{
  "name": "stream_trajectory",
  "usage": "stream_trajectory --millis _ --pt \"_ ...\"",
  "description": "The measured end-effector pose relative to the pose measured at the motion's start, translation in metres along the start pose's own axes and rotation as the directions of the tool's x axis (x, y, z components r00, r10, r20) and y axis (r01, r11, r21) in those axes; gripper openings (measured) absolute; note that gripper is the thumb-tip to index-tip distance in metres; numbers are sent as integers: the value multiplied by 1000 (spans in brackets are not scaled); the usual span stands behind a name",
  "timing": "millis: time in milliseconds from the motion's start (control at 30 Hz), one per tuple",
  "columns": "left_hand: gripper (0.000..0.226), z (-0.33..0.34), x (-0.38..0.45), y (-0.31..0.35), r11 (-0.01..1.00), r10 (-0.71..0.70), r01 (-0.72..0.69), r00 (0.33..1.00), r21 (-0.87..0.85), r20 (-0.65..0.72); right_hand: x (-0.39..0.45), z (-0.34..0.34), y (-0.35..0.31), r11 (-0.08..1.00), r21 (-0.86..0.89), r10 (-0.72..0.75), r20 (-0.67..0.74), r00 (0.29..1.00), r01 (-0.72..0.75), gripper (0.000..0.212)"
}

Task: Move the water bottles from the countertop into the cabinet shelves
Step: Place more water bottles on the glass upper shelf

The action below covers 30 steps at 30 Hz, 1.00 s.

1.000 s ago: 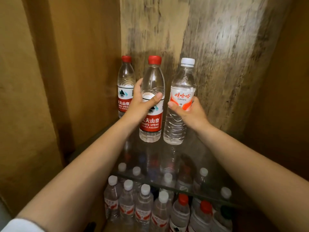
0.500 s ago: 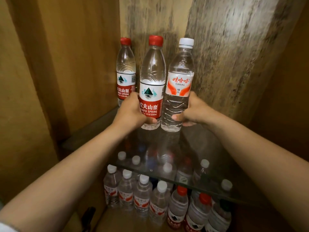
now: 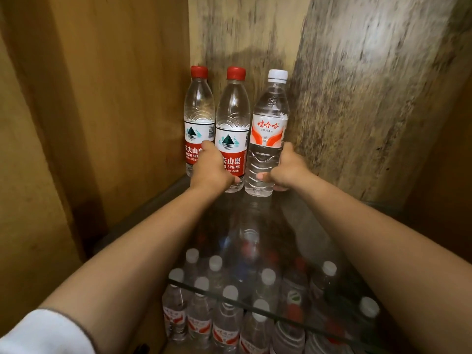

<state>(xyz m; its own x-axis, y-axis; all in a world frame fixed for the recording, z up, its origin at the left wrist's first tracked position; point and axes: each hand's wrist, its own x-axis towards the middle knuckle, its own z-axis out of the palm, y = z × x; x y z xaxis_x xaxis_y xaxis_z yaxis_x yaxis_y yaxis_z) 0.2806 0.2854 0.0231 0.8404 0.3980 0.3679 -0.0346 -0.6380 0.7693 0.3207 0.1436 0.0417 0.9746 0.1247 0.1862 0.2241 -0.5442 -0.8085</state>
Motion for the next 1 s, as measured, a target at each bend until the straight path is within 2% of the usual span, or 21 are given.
stream_trajectory --millis 133,267,500,733,833,1000 --pt "81 4 7 -2 999 -10 13 998 48 -65 10 9 -1 1000 5 -16 -47 999 16 76" --pt "85 7 11 -3 985 33 -9 990 171 -138 13 15 -3 999 -7 -47 -66 997 46 75" --pt "81 10 14 -4 981 70 -35 981 191 -180 18 14 -8 998 -50 -50 -37 998 48 76" --pt "81 12 12 -3 975 103 -63 977 211 -188 16 18 -5 993 -93 -73 -78 994 65 80" --pt "79 11 9 -3 979 103 -66 978 195 -184 11 18 -6 995 -52 -83 -69 994 80 86" --pt "74 9 -2 3 982 66 -54 996 180 -61 -2 16 -5 996 -66 -63 -7 998 63 80"
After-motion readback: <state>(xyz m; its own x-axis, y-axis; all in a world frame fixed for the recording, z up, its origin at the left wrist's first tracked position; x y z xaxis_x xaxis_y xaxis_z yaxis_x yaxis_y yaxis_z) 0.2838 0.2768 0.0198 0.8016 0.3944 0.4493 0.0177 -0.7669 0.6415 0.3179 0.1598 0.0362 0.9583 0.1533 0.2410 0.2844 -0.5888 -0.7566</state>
